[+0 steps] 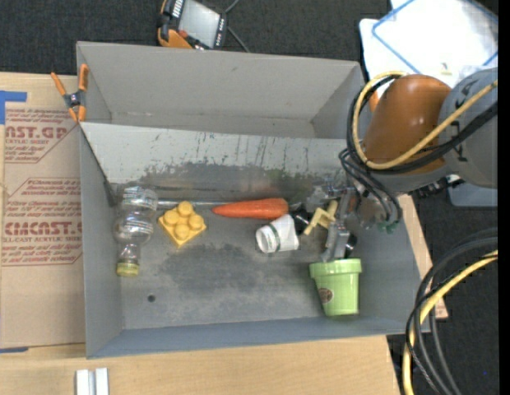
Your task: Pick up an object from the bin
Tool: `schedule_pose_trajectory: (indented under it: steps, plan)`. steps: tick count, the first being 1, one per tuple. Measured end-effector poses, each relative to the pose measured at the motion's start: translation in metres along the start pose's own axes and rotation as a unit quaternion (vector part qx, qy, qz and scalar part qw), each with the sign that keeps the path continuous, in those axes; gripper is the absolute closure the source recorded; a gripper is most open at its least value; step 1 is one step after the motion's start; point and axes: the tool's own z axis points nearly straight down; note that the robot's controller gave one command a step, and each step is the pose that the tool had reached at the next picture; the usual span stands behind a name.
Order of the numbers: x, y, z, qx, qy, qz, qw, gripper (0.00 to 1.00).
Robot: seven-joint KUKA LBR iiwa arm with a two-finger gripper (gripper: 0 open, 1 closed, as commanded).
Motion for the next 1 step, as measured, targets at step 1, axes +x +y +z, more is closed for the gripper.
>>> schedule_pose_trajectory:
  steps: [1]
  plan:
    - [0.0, 0.0, 0.0, 0.0, 0.0, 0.0, 1.0, 0.0]
